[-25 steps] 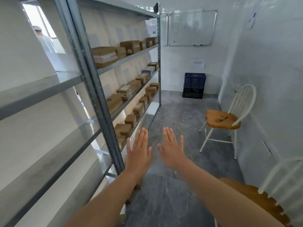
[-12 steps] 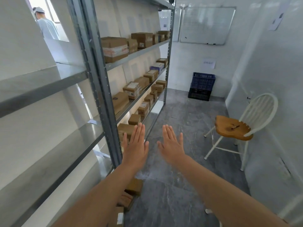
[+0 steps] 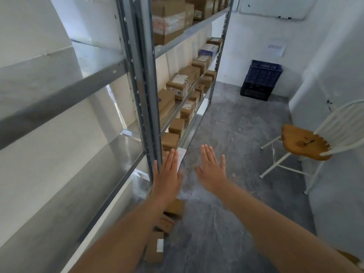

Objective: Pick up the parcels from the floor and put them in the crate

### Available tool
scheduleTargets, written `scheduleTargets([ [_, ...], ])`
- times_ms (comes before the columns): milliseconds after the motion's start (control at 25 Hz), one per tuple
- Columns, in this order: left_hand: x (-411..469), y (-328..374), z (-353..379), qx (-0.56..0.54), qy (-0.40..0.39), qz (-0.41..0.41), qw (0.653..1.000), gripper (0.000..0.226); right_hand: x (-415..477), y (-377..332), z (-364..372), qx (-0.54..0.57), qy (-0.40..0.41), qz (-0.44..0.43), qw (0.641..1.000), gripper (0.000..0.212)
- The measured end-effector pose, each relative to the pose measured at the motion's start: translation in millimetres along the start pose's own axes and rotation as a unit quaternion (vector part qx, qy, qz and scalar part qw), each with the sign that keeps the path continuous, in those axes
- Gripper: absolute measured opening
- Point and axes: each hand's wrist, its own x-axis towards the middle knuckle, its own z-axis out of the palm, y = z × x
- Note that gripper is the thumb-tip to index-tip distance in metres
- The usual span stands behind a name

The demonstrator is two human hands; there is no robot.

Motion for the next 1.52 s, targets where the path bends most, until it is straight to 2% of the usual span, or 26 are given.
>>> scheduleTargets([
  [120,2.9,-16.8,23.6,0.008,-0.014,-0.013,1.000,0.061,13.7,-0.2,17.2,-0.009,-0.015,-0.009,1.000,0.067],
  [440,35.8,-24.2,60.4,-0.053,-0.086,-0.070,0.992,0.061,75.7,31.5,40.8,-0.016,-0.071,-0.013,0.997,0.069],
  [600,71.7,-11.8,70.8,-0.089,-0.104,-0.103,0.985,0.059,123.6,64.3,37.6,0.020,-0.083,-0.021,0.996,0.068],
  [840,98.2,9.3,107.1,-0.106,-0.118,-0.179,0.971,0.057,179.7,121.3,66.1,0.038,-0.143,-0.012,0.989,0.069],
  [1160,81.6,-17.0,204.6,-0.092,-0.168,-0.278,0.941,0.057,209.5,178.3,169.3,0.002,-0.246,0.017,0.969,0.069],
  [1360,66.7,-58.5,312.6,-0.133,-0.225,-0.305,0.916,0.058,205.8,214.7,280.5,-0.017,-0.321,0.057,0.945,0.067],
  [1520,48.6,-96.7,401.8,-0.145,-0.242,-0.316,0.906,0.048,200.9,229.2,374.7,-0.027,-0.362,0.074,0.929,0.066],
])
